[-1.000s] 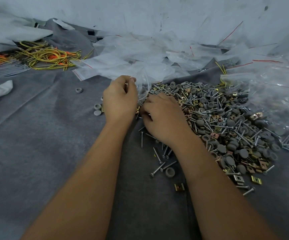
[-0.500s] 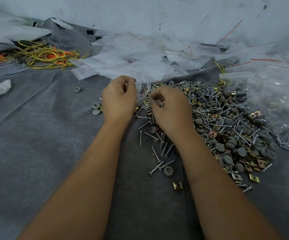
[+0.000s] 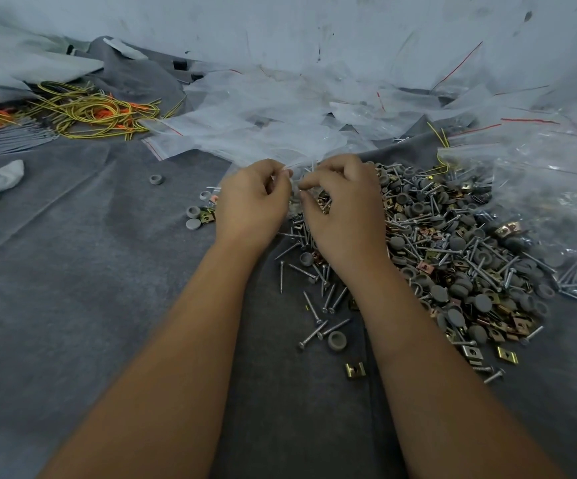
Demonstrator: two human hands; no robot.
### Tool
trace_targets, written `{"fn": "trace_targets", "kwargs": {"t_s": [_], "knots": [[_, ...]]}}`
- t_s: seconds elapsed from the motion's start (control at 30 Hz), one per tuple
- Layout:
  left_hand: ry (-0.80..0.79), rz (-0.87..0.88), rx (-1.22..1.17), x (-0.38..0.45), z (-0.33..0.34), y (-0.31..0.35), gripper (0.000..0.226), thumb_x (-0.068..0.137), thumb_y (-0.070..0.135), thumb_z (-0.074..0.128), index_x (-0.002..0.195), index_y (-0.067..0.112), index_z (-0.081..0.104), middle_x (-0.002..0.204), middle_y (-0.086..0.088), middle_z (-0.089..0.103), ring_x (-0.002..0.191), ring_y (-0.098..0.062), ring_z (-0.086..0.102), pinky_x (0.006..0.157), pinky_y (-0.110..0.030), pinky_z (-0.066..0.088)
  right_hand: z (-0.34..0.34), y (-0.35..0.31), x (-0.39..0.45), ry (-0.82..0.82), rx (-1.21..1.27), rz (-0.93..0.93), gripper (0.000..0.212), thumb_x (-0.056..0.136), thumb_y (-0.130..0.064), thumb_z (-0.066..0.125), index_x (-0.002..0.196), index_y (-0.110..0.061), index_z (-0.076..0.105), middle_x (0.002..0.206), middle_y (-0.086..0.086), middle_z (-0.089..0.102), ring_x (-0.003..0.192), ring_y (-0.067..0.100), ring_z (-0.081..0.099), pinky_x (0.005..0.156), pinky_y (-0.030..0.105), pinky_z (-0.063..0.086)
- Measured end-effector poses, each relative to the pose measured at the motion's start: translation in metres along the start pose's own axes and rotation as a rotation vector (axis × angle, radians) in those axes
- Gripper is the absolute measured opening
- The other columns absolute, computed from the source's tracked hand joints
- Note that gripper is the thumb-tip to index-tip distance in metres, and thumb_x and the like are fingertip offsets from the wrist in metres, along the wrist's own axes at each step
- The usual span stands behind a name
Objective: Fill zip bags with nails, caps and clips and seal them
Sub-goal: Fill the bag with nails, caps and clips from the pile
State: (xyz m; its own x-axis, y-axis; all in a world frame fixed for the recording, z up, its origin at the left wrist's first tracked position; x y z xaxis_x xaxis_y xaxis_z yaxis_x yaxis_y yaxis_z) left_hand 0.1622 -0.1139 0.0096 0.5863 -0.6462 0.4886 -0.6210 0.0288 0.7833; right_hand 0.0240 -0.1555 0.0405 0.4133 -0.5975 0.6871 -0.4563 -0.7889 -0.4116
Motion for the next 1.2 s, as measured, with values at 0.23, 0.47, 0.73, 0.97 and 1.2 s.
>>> {"fn": "trace_targets", "kwargs": {"t_s": [0.23,0.47,0.73,0.97,1.2], "knots": [[0.031,-0.023,0.004,0.0,-0.004,0.001,0.021,0.094,0.024,0.053,0.092,0.014,0.071,0.064,-0.003,0.062,0.063,-0.015,0.055,0.059,-0.035,0.043,0.004,0.003,0.001,-0.081,-0.007,0.037,0.017,0.088,-0.02,0.065,0.101,-0.016,0.074,0.104,0.004,0.06,0.104,0.024,0.052,0.099,0.043,0.042],[0.033,-0.021,0.031,0.001,-0.003,0.001,0.022,0.095,0.023,0.053,0.095,0.012,0.072,0.065,-0.004,0.063,0.066,-0.023,0.059,0.062,-0.036,0.046,-0.017,0.034,0.007,-0.26,-0.214,0.273,0.015,0.09,-0.019,0.049,0.099,-0.021,0.062,0.101,0.002,0.059,0.085,0.021,0.055,0.07,0.034,0.042],[0.017,-0.046,0.034,0.002,-0.001,-0.003,0.022,0.096,0.024,0.053,0.095,0.013,0.072,0.055,0.007,0.051,0.052,-0.006,0.045,0.055,-0.029,0.033,-0.038,0.086,-0.014,-0.497,-0.417,0.633,0.021,0.088,-0.022,0.043,0.069,-0.016,0.04,0.074,0.006,0.047,0.072,0.028,0.049,0.067,0.035,0.04],[0.016,-0.045,0.038,0.003,0.0,-0.005,0.021,0.096,0.026,0.054,0.092,0.013,0.071,0.05,0.007,0.046,0.048,-0.004,0.04,0.052,-0.027,0.03,-0.026,0.069,-0.002,-0.414,-0.419,0.407,0.018,0.086,-0.02,0.054,0.09,-0.015,0.071,0.097,0.008,0.065,0.084,0.031,0.059,0.072,0.036,0.053],[0.015,-0.039,0.035,0.002,0.002,-0.006,0.021,0.096,0.025,0.055,0.087,0.013,0.069,0.047,0.007,0.042,0.044,-0.002,0.04,0.05,-0.027,0.029,0.009,0.047,-0.006,-0.476,-0.413,0.237,0.026,0.089,-0.032,0.058,0.109,-0.025,0.073,0.111,0.009,0.066,0.103,0.031,0.056,0.089,0.041,0.051]]}}
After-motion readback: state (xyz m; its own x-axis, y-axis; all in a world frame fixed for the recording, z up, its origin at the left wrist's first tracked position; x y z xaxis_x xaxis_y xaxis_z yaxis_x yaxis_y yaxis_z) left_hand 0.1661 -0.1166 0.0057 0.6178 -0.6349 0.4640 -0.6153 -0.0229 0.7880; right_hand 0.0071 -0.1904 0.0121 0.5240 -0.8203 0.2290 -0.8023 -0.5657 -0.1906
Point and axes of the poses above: each hand's wrist, its own x-axis towards the middle knuckle, its own z-axis out of the palm, y = z × x, the point moved 10 cm from there along x, towards the middle knuckle
